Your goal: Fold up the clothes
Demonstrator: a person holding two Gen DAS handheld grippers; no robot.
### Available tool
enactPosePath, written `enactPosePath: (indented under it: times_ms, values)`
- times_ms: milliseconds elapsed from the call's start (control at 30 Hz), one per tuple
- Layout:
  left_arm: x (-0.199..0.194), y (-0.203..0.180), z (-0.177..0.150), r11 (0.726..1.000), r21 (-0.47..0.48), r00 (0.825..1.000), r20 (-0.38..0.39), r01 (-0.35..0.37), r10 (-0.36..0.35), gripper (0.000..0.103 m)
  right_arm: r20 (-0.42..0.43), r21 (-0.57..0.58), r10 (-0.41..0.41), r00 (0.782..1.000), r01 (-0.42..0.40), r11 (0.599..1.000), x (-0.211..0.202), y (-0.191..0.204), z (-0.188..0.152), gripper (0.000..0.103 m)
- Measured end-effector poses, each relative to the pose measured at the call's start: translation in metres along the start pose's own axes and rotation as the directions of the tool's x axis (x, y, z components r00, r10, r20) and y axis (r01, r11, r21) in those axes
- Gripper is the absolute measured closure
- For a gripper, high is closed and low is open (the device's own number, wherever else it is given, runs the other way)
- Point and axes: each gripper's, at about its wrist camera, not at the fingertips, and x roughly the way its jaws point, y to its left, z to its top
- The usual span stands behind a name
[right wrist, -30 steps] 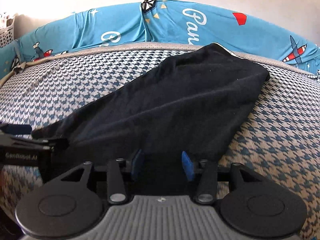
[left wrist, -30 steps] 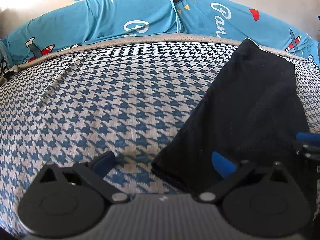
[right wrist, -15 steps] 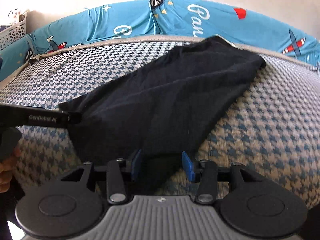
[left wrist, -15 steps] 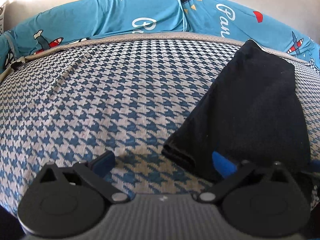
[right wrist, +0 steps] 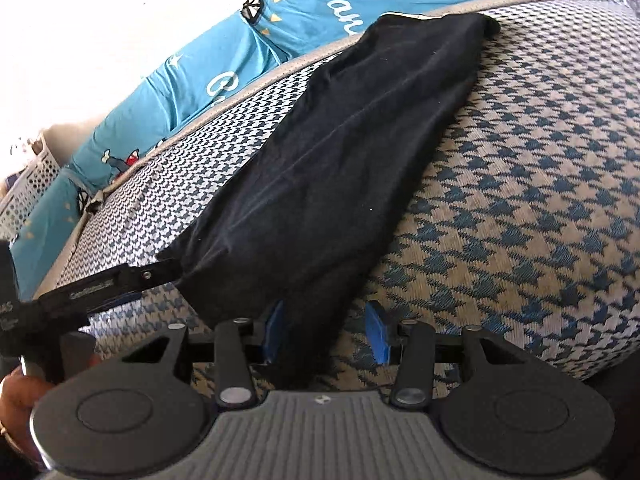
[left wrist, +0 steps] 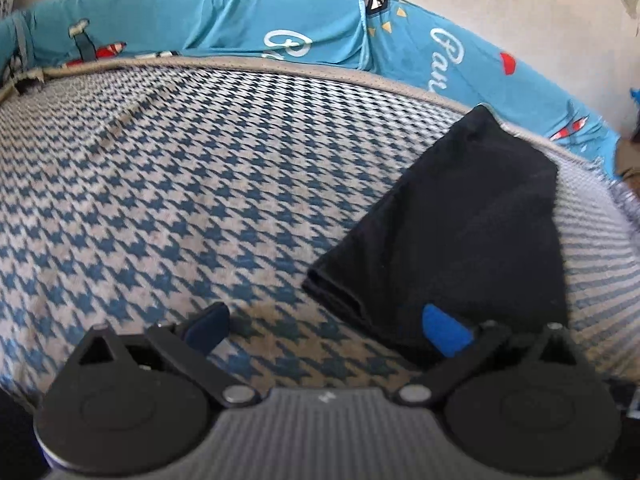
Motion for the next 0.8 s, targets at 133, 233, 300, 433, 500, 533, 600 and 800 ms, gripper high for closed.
enactPosePath:
  times_ms: [133, 233, 300, 433, 500, 533, 600, 800]
  values:
    - [-0.004, 0.003, 0.000, 0.993, -0.058, 0.994, 0.000, 0.105, -0.105, 0.000, -0.020, 0.075, 0.077, 0.997, -0.075, 0.994, 0.004, -0.006, -0.001, 0.063]
    - [-0.003, 0.004, 0.000, 0.980, -0.091, 0.984, -0.004, 0.177, -0.178, 0.000, -0.020, 0.096, 0.083, 0.996, -0.081, 0.992, 0.007, -0.007, -0.003, 0.064]
    - [-0.003, 0.002, 0.000, 0.974, -0.091, 0.978, -0.009, 0.206, -0.207, 0.000, -0.018, 0.104, 0.082, 0.996, -0.080, 0.991, 0.007, -0.007, -0.004, 0.065]
    - [-0.002, -0.004, -0.003, 0.958, -0.086, 0.961, -0.031, 0.272, -0.276, 0.000, -0.016, 0.153, 0.092, 0.996, -0.089, 0.984, 0.008, -0.011, -0.005, 0.071]
    - [-0.002, -0.008, -0.005, 0.954, -0.075, 0.955, -0.043, 0.290, -0.294, 0.000, -0.016, 0.179, 0.097, 0.995, -0.092, 0.979, 0.008, -0.014, -0.006, 0.078]
    - [-0.001, -0.009, -0.006, 0.952, -0.070, 0.953, -0.047, 0.297, -0.300, 0.000, -0.018, 0.190, 0.098, 0.995, -0.093, 0.977, 0.008, -0.015, -0.006, 0.080]
    - [0.000, -0.011, -0.007, 0.952, -0.061, 0.952, -0.051, 0.299, -0.302, 0.000, -0.029, 0.215, 0.123, 0.992, -0.114, 0.970, 0.009, -0.018, -0.006, 0.084]
    - [0.001, -0.015, -0.010, 0.949, -0.042, 0.948, -0.059, 0.311, -0.313, 0.000, -0.024, 0.190, 0.107, 0.994, -0.101, 0.977, 0.012, -0.012, -0.006, 0.084]
